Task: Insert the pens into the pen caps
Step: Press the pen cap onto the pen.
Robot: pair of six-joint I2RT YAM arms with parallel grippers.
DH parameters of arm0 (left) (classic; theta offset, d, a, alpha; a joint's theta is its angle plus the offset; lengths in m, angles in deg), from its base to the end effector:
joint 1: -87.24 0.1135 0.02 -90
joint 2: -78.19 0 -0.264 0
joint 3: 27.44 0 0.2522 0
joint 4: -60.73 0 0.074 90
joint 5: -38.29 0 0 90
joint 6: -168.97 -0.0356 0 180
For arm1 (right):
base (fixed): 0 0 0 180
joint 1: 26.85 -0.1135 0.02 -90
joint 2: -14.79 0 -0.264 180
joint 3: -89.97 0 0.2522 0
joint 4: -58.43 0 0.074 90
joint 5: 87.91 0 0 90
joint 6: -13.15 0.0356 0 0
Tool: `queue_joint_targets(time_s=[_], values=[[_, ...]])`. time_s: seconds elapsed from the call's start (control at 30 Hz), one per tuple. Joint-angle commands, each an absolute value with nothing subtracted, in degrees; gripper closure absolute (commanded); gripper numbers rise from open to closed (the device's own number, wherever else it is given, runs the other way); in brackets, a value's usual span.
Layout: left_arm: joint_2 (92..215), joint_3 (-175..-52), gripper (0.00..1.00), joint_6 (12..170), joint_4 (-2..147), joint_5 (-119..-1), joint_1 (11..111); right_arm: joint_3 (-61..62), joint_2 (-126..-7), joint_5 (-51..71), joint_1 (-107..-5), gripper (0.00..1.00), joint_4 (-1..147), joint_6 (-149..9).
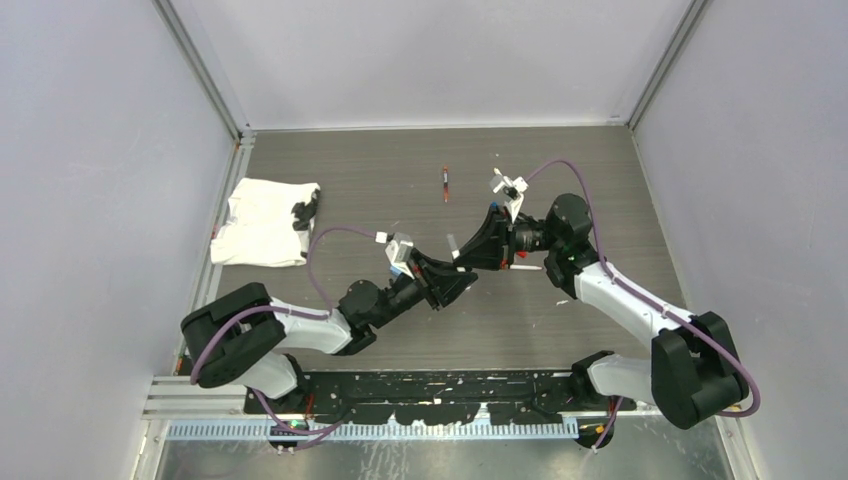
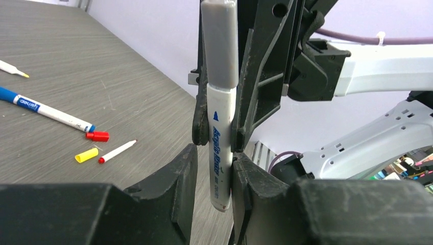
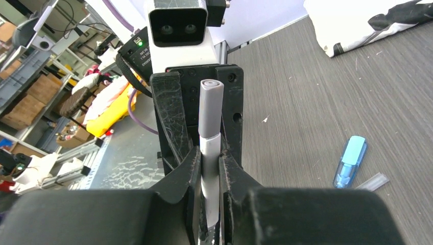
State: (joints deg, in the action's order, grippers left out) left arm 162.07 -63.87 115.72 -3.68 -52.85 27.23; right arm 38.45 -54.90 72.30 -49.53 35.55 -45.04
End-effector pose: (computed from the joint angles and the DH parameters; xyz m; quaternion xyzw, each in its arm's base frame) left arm 0.1330 -0.2318 0.2222 0.1278 0.5812 -0.6047 0.5293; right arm 0.2212 0.1288 0.2895 -0.3776 0.5861 0.6219 0.3567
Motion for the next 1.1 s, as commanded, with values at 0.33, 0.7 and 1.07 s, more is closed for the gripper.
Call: queue_joint_targets(time_s=[0.33, 0.7, 1.07], values=[[159.4, -66.9, 0.70, 117.9, -7.5, -51.4, 27.0, 44.4, -53.7, 66.5, -49.3, 0.99, 8.8, -32.4], [159.0, -66.3, 1.00, 114.3, -7.5, -54.8, 27.1, 43.9, -53.3, 67.8, -48.8, 0.86, 8.1, -30.9], [140.5, -61.6, 0.99, 102.8, 23.9, -64.0, 29.5, 38.8, -50.6, 82.5, -44.2, 0.00, 18.7, -34.8]])
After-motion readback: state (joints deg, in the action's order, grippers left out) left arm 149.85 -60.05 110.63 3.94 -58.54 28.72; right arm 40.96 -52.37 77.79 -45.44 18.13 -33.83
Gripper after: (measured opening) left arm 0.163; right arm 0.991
